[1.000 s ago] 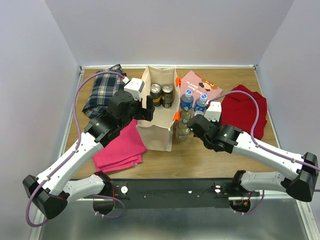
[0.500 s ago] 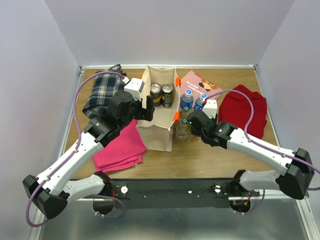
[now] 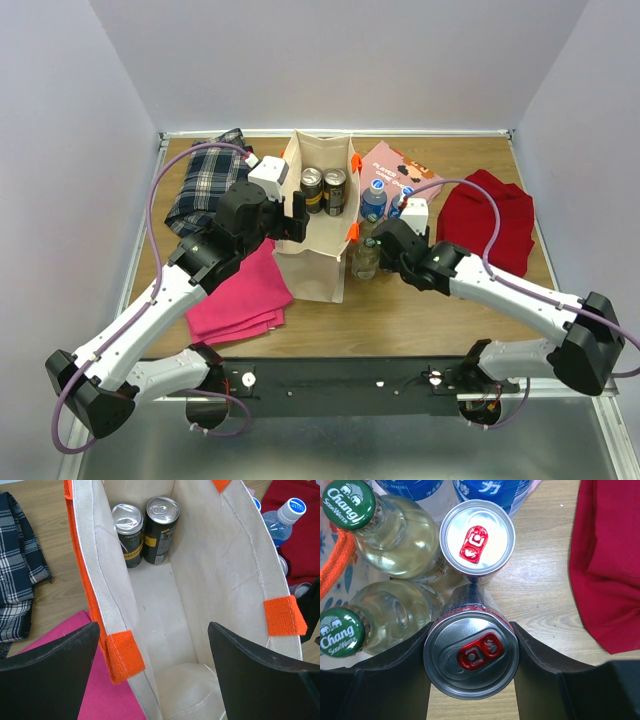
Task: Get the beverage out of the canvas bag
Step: Place the drink at the center of the board.
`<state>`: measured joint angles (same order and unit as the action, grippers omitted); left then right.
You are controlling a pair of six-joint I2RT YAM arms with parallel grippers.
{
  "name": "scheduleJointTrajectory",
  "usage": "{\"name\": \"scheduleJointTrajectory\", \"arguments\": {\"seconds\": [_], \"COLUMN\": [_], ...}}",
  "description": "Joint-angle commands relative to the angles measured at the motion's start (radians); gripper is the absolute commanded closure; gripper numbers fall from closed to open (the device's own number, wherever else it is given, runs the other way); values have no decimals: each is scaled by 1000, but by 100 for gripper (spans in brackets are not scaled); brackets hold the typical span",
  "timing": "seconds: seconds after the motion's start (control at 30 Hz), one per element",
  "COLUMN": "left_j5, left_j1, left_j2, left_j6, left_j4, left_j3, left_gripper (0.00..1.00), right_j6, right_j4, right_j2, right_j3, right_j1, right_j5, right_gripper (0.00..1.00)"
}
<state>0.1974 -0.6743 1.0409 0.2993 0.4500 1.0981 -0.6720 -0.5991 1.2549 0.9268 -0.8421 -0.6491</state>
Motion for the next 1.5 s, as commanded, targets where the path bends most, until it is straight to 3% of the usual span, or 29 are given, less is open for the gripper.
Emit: {"name": "scheduleJointTrajectory", "arguments": {"seconds": [0.0, 0.33, 0.7, 1.2, 1.47], "left_j5": [10, 11, 16, 13, 13], "left_j1": [1, 1, 1, 1, 1], "left_j2": [-5, -1, -8, -13, -12], "left_j6": [-5, -6, -6, -3, -5], "left_j4": [-20, -20, -17, -17, -19], "left_j3": [-7, -6, -12, -14, -15], "left_gripper": [1, 1, 1, 1, 1], "right_j6": [2, -5, -20, -20, -21], "right_j4": [82, 88, 99, 107, 108], "right_j2": [37, 64, 72, 61, 69], "right_j3": [9, 6, -8, -11, -6], "right_j1": [9, 9, 17, 29, 31], "right_j5": [-40, -52, -34, -21, -18], "right_gripper": [95, 94, 78, 41, 37]}}
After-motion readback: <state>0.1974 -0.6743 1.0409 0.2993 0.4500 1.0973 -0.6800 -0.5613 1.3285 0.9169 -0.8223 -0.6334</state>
